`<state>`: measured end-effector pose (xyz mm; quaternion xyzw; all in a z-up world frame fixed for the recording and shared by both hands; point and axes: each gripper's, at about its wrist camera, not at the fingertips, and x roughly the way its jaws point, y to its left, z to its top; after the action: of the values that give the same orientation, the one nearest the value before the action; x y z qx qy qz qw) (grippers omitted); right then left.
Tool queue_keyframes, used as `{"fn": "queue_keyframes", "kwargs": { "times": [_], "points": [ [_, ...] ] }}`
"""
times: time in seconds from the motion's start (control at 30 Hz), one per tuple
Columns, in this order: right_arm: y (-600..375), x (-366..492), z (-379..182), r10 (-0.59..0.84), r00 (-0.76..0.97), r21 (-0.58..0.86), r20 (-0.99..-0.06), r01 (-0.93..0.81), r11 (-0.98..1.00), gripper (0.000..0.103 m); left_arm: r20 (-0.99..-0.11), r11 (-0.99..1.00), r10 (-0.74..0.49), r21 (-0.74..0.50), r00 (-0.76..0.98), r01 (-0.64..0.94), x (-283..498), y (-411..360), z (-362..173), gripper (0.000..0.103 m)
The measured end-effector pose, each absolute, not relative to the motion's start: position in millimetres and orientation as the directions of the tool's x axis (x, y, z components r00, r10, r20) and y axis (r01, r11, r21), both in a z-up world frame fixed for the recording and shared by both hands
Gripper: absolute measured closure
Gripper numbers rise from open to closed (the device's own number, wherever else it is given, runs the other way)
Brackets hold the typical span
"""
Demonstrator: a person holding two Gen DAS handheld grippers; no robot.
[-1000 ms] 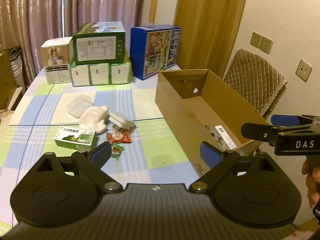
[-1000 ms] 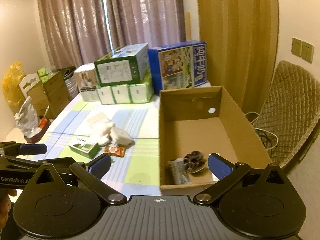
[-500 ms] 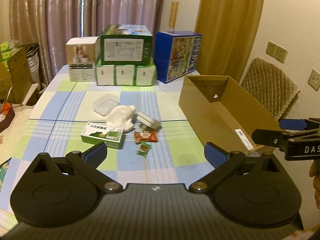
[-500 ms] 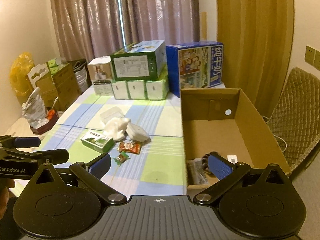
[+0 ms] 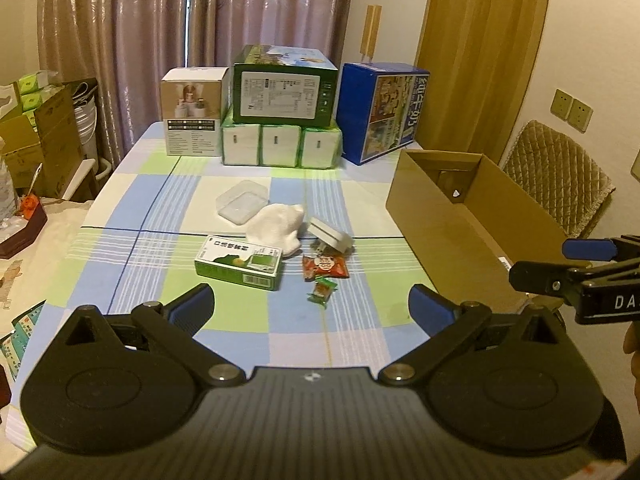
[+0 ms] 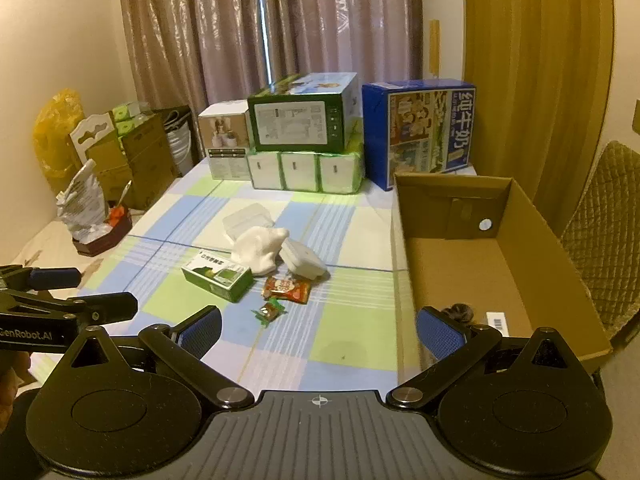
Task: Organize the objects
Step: 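Move both tools back toward the table items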
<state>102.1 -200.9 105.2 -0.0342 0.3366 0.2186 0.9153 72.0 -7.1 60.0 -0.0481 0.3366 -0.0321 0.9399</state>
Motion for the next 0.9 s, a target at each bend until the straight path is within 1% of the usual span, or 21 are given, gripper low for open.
{"fn": "queue_keyframes", "kwargs": {
  "times": [0.43, 0.9],
  "points": [
    [-170.3, 100.7, 91.7, 0.403, 0.651, 0.096, -0.644, -0.454, 0.886, 0.002, -0.634, 0.994, -0.045, -0.109, 0.772, -0.031, 61.8, 30.0, 55.7, 0.001],
    [-148.1, 99.1, 71.3, 0.421, 0.622, 0.121, -0.66, -0.465, 0.877, 0.002, -0.658, 0.993, -0.013, -0.095, 0.753, -0.066, 59.8, 63.3, 40.2, 0.001]
  ]
}}
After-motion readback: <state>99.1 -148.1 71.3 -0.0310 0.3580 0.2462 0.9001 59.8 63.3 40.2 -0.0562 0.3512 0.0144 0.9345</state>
